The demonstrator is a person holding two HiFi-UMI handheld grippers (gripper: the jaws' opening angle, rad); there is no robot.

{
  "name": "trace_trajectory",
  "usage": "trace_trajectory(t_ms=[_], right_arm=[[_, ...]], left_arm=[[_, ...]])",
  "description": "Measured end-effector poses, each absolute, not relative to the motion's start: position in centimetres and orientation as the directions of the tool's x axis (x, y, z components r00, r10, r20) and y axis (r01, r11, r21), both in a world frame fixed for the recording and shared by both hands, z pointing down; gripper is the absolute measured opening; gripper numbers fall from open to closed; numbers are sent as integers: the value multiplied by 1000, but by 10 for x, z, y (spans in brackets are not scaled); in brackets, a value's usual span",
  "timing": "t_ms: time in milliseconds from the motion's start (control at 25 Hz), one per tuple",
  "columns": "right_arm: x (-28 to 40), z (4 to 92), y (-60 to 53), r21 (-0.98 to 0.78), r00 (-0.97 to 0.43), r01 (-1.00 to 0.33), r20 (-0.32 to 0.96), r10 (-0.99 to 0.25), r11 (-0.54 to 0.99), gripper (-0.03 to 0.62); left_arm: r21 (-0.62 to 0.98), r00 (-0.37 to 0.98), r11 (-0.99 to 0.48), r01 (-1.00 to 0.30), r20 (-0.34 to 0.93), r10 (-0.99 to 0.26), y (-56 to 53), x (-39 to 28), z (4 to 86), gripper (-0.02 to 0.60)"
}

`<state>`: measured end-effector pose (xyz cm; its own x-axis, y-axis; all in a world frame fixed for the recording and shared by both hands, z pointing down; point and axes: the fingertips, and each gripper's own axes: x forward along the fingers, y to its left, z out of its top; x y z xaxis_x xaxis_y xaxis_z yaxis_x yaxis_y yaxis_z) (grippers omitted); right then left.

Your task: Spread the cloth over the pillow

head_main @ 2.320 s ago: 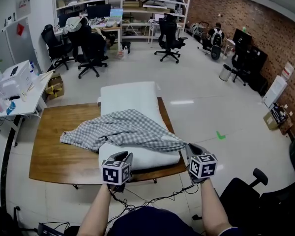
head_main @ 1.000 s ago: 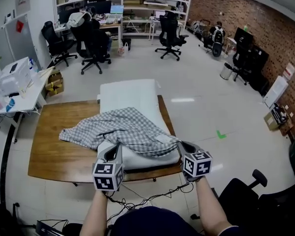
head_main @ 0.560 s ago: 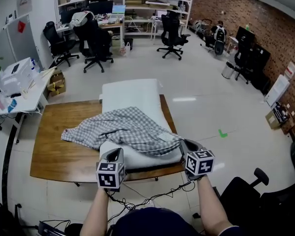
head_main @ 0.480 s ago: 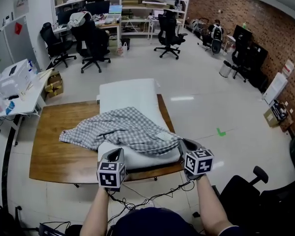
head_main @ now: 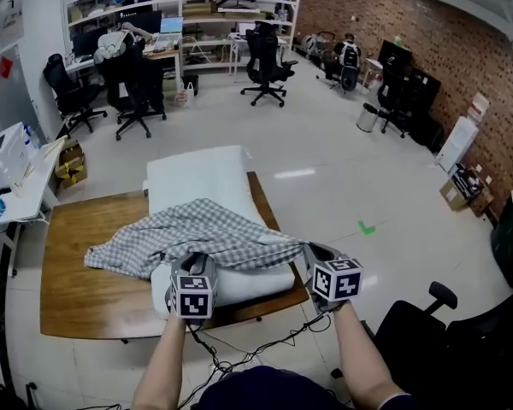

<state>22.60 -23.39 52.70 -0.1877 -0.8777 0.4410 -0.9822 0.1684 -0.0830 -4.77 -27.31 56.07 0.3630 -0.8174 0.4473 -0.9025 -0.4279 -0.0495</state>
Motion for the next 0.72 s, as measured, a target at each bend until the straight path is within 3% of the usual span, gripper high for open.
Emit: trace_trajectory(t_ms=[200, 640, 720], right_arm=[[237, 539, -242, -89, -167, -986, 474, -864, 142, 28], [249, 556, -255, -116, -165, -986, 507, -846, 123, 26], [249, 558, -256, -121, -166, -985, 509, -844, 121, 27]], left_arm=[[-80, 409, -494, -866, 454, -791, -310, -34, 555, 173], [-106, 456, -556, -825, 457, -764, -306, -13, 566, 175], [-135, 453, -570, -810, 474, -755, -299, -13, 572, 200]])
